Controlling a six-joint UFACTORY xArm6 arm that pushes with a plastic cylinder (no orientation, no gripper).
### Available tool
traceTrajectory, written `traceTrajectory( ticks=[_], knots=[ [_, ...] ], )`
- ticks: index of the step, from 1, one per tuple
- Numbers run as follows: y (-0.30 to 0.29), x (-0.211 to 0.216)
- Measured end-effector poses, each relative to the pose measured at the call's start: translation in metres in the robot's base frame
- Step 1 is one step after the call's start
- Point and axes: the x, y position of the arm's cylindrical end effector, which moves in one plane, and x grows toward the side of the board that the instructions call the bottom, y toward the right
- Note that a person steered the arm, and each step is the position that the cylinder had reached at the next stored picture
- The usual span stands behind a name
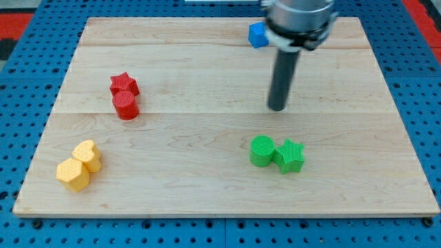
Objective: Place your hand vertically below the yellow hexagon
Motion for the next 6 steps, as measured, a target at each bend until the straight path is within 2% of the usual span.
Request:
traceTrajectory(
  ticks=[1, 2, 3, 4, 6],
  knots=[
    [-0.08, 0.054],
    [-0.154, 0.129],
    [-0.229, 0.169],
    [-0.243, 0.178],
    [-0.283, 0.17]
  ],
)
